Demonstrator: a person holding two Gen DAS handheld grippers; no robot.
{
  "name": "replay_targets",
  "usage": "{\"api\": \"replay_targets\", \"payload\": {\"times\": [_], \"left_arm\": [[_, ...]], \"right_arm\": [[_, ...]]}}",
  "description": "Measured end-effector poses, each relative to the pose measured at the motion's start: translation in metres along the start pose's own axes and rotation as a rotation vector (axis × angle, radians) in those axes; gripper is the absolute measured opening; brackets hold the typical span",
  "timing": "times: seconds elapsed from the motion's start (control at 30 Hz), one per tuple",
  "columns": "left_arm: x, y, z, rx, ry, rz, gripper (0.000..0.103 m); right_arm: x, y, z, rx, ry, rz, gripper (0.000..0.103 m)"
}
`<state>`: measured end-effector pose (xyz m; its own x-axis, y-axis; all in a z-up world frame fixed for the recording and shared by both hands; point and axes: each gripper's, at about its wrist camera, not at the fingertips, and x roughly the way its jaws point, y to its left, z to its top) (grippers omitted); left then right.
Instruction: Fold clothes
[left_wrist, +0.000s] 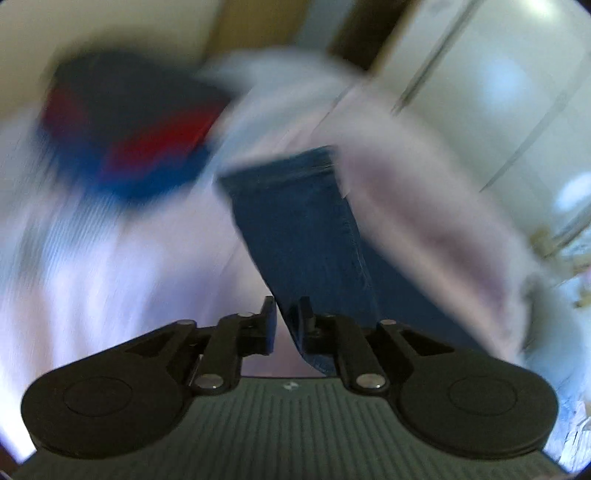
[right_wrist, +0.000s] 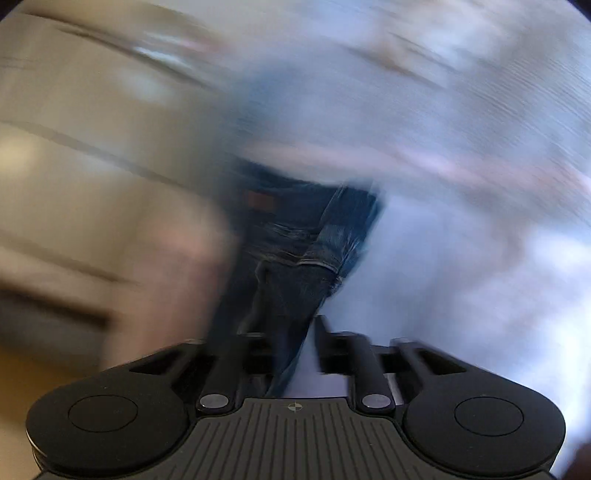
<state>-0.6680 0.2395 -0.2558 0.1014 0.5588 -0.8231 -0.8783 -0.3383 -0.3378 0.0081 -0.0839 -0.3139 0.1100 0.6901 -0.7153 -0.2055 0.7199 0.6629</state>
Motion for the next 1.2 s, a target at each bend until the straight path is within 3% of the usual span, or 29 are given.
{"api": "replay_targets", "payload": {"times": [0.07,0.17,0.33,0.4,0.5,0.57,0.63,0.77,0.8,0.87,0.9,1.0,1.13,1.2], "left_arm": [[0.019,0.029,-0.029,-0.055,0.068,0.092,0.008],[0.038,0.051,-0.044,-0.116,0.109,0.110,0.008],[0.063,0.040,-0.038,-0.146,0.063,0.048,0.040],[0.080,0.037,-0.036,-0.135,0.045,0.037,0.044],[0.104,0.035,-0.035,-0.146,0.036,0.087,0.045],[0.116,0.033,-0.034,-0.137,0.019,0.116,0.043],[0.122,0.027,-0.032,-0.087,-0.009,0.147,0.025],[0.119,0.020,-0.027,0.013,-0.010,0.172,0.009],[0.118,0.019,-0.026,0.031,-0.007,0.173,0.007],[0.115,0.018,-0.023,0.069,0.000,0.174,0.005],[0.112,0.015,-0.021,0.101,-0.002,0.175,0.005],[0.092,0.008,-0.013,0.180,-0.023,0.148,0.005],[0.043,0.017,-0.009,0.222,-0.076,0.125,0.004],[0.014,0.035,-0.013,0.195,-0.088,0.130,0.004]], "right_arm": [[0.004,-0.037,-0.009,0.106,-0.002,-0.063,0.036],[0.008,-0.051,-0.007,0.139,-0.016,-0.069,0.038],[0.018,-0.051,0.003,0.121,-0.045,-0.005,0.048],[0.028,-0.053,0.006,0.124,-0.047,0.034,0.050],[0.051,-0.057,0.014,0.136,-0.054,0.068,0.051],[0.065,-0.063,0.018,0.159,-0.066,0.093,0.051],[0.075,-0.068,0.020,0.209,-0.091,0.115,0.051],[0.089,-0.073,0.026,0.314,-0.124,0.140,0.051],[0.091,-0.068,0.029,0.295,-0.113,0.121,0.050],[0.092,-0.058,0.036,0.247,-0.091,0.090,0.016],[0.089,-0.052,0.039,0.196,-0.083,0.088,0.011],[0.062,-0.029,0.047,0.048,-0.099,0.083,0.008],[0.006,0.003,0.057,-0.056,-0.109,0.130,0.007],[-0.015,0.009,0.060,-0.087,-0.105,0.139,0.007]]}}
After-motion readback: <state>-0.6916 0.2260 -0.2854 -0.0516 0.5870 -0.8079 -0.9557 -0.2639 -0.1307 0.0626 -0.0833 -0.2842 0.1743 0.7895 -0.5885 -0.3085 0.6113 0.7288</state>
